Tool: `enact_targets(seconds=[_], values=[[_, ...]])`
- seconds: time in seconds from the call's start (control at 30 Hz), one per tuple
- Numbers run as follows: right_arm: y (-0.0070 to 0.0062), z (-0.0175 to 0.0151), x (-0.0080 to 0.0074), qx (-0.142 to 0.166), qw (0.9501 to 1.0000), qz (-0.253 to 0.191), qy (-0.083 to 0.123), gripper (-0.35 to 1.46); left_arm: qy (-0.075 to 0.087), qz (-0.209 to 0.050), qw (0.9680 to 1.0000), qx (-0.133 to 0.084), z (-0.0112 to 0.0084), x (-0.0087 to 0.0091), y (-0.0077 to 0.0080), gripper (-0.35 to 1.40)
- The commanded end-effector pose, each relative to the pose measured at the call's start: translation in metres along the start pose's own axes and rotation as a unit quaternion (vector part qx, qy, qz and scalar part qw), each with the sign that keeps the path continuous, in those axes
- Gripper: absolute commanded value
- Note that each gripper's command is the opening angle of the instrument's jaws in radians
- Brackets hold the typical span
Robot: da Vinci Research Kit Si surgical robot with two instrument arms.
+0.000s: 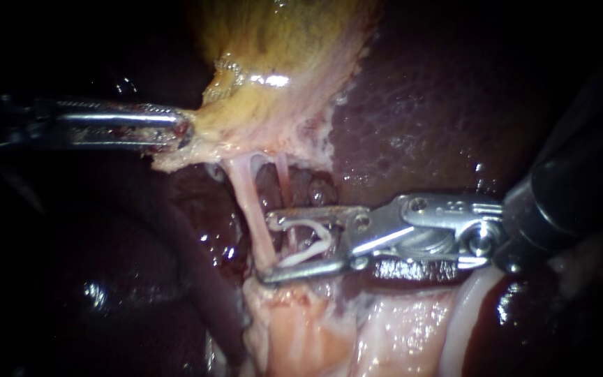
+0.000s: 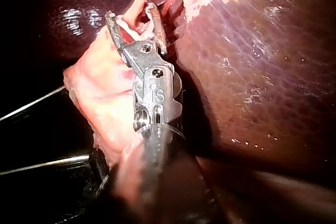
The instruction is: Clipping first clip left tube
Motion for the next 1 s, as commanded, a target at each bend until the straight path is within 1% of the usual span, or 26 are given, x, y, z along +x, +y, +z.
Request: enact_targets(seconds=[0.03,0.17,0.33,0.5,0.73,0.83,0.93,1.0], values=[[0.0002,0.0001,-0.0002,-0.001,1.0000,-0.002,0.000,0.47,0.000,0.000,1.0000,0.000,0.0000,0.0000,0.0000,-0.35],[0.0011,0.0003,-0.0006,-0.002,1.0000,0.001,0.001,0.47,0.000,0.000,1.0000,0.000,0.0000,0.0000,0.0001,-0.35],[0.0014,0.0007,-0.0005,-0.003,1.0000,0.001,0.001,0.47,0.000,0.000,1.0000,0.001,0.0000,0.0000,0.0002,-0.35],[0.0013,0.0024,-0.0002,-0.004,1.0000,0.000,0.001,0.48,0.000,0.000,1.0000,0.001,0.0000,0.0000,0.0002,-0.35],[0.0012,0.0053,-0.0005,0.006,1.0000,-0.001,-0.002,0.48,0.000,0.000,1.0000,0.000,0.0000,0.0000,0.0002,-0.35],[0.0009,0.0062,-0.0005,0.015,0.9999,0.003,-0.006,0.48,0.000,0.000,1.0000,0.000,0.0000,0.0000,0.0002,-0.35],[-0.0001,0.0065,-0.0002,0.026,0.9996,0.001,-0.003,0.48,0.000,0.000,1.0000,0.000,0.0000,0.0000,0.0001,-0.35],[-0.0011,0.0067,0.0001,0.035,0.9994,0.000,-0.001,0.48,0.000,0.000,1.0000,0.000,0.0000,0.0000,0.0001,-0.35]])
